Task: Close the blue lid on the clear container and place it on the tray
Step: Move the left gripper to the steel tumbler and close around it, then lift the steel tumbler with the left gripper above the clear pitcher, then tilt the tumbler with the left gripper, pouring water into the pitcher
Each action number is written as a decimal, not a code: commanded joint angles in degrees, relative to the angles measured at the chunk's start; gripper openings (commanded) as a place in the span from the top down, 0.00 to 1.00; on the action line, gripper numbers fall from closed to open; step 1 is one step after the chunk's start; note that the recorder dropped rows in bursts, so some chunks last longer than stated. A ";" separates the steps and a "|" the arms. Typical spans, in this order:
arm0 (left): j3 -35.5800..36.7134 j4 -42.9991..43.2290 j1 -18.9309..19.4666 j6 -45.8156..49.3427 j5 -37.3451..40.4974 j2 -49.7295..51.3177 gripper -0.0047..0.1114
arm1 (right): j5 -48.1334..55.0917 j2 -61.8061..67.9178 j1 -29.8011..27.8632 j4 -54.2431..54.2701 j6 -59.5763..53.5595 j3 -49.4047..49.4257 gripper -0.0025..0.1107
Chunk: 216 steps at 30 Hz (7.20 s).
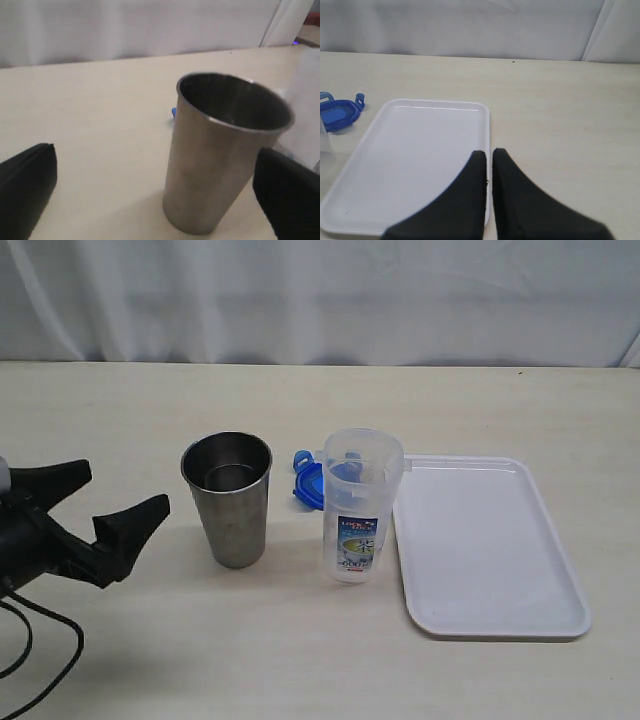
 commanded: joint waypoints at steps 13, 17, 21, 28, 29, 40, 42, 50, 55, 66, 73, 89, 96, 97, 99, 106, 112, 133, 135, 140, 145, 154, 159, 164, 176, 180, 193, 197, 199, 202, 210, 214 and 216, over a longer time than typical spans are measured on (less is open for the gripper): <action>-5.62 3.02 -0.49 7.56 -1.63 11.80 0.09 | -0.31 -0.30 -0.16 -0.07 0.03 0.17 0.94; -6.70 3.32 -0.49 8.10 -1.42 12.90 0.09 | -0.31 -0.30 -0.16 -0.07 0.03 0.17 0.94; -8.23 6.50 -0.49 8.37 -1.63 15.21 0.09 | -0.31 -0.30 -0.16 -0.07 0.03 0.17 0.94; -10.44 9.10 -0.49 8.26 -1.63 18.36 0.09 | -0.31 -0.30 -0.16 -0.07 0.03 0.17 0.94; -10.72 10.34 -0.49 8.26 -1.63 18.36 0.09 | -0.31 -0.30 -0.16 -0.07 0.03 0.17 0.94; -13.11 14.69 -0.49 8.26 -1.63 19.05 0.09 | -0.31 -0.30 -0.16 -0.07 0.03 0.17 0.94; -14.18 14.82 -0.49 8.19 -1.63 19.94 0.09 | -0.31 -0.30 -0.16 -0.07 0.03 0.17 0.94; -17.98 19.66 -0.49 7.49 -1.63 21.09 0.09 | -0.31 -0.30 -0.16 -0.07 0.03 0.17 0.94; -19.92 21.92 -0.49 5.97 -1.63 21.09 0.09 | -0.31 -0.30 -0.16 -0.07 0.03 0.17 0.94; -24.49 21.80 -4.52 4.08 -1.63 23.63 0.09 | -0.31 -0.30 -0.16 -0.07 0.03 0.17 0.94; -25.02 20.86 -4.64 4.08 -1.63 23.86 0.09 | -0.31 -0.30 -0.16 -0.07 0.03 0.17 0.94; -27.40 19.49 -6.88 3.69 -1.63 23.86 0.09 | -0.31 -0.30 -0.16 -0.07 0.03 0.17 0.94; -27.40 18.65 -6.88 3.69 -1.63 23.86 0.09 | -0.31 -0.30 -0.16 -0.07 0.03 0.17 0.94; -27.40 18.75 -6.88 3.69 -1.63 23.86 0.09 | -0.31 -0.30 -0.16 -0.07 0.03 0.17 0.94; -27.40 18.87 -6.88 3.69 -1.63 23.86 0.09 | -0.31 -0.30 -0.16 -0.07 0.03 0.17 0.94; -27.40 17.19 -6.88 2.22 -1.63 23.86 0.09 | -0.31 -0.30 -0.16 -0.07 0.03 0.17 0.94; -27.40 16.81 -6.88 2.11 -1.63 23.86 0.09 | -0.31 -0.30 -0.16 -0.07 0.03 0.17 0.94; -27.40 15.22 -8.13 2.14 -1.63 23.86 0.09 | -0.31 -0.30 -0.16 -0.07 0.03 0.17 0.94; -27.40 15.22 -8.13 2.14 -1.63 23.86 0.10 | -0.31 -0.30 -0.16 -0.07 0.03 0.17 0.94; -27.40 15.65 -8.13 2.14 -1.63 23.86 0.33 | -0.31 -0.30 -0.16 -0.07 0.03 0.17 0.94; -27.40 16.85 -8.13 2.14 -1.63 23.86 0.62 | -0.31 -0.30 -0.16 -0.07 0.03 0.17 0.94; -27.40 15.84 -8.13 1.87 -1.63 21.05 0.96 | -0.31 -0.30 -0.16 -0.07 0.03 0.17 0.94; -30.57 16.08 -8.13 -3.94 -1.63 17.24 0.96 | -0.31 -0.30 -0.16 -0.07 0.03 0.17 0.94; -35.73 16.36 -8.13 -7.29 -1.63 17.15 0.96 | -0.31 -0.30 -0.16 -0.07 0.03 0.17 0.94; -50.95 19.52 -12.47 -12.82 9.59 17.15 0.96 | -0.31 -0.30 -0.16 -0.07 0.03 0.17 0.94; -53.91 19.76 -14.79 -12.82 12.41 17.15 0.96 | -0.31 -0.30 -0.16 -0.07 0.03 0.17 0.94; -56.40 23.63 -17.82 -7.54 12.85 17.15 0.96 | -0.31 -0.30 -0.16 -0.07 0.03 0.17 0.94; -56.40 26.82 -17.82 -7.42 13.00 17.15 0.96 | -0.31 -0.30 -0.16 -0.07 0.03 0.17 0.94; -56.40 27.60 -17.82 -7.42 13.39 17.15 0.96 | -0.31 -0.30 -0.16 -0.07 0.03 0.17 0.94; -56.40 28.34 -17.82 -5.99 13.90 17.15 0.96 | -0.31 -0.30 -0.16 -0.07 0.03 0.17 0.94; -56.40 28.92 -17.82 1.83 13.90 17.15 0.96 | -0.31 -0.30 -0.16 -0.07 0.03 0.17 0.94; -56.40 28.92 -17.82 3.79 13.90 17.15 0.96 | -0.31 -0.30 -0.16 -0.07 0.03 0.17 0.94; -56.40 28.92 -17.82 4.65 13.90 17.15 0.96 | -0.31 -0.30 -0.16 -0.07 0.03 0.17 0.94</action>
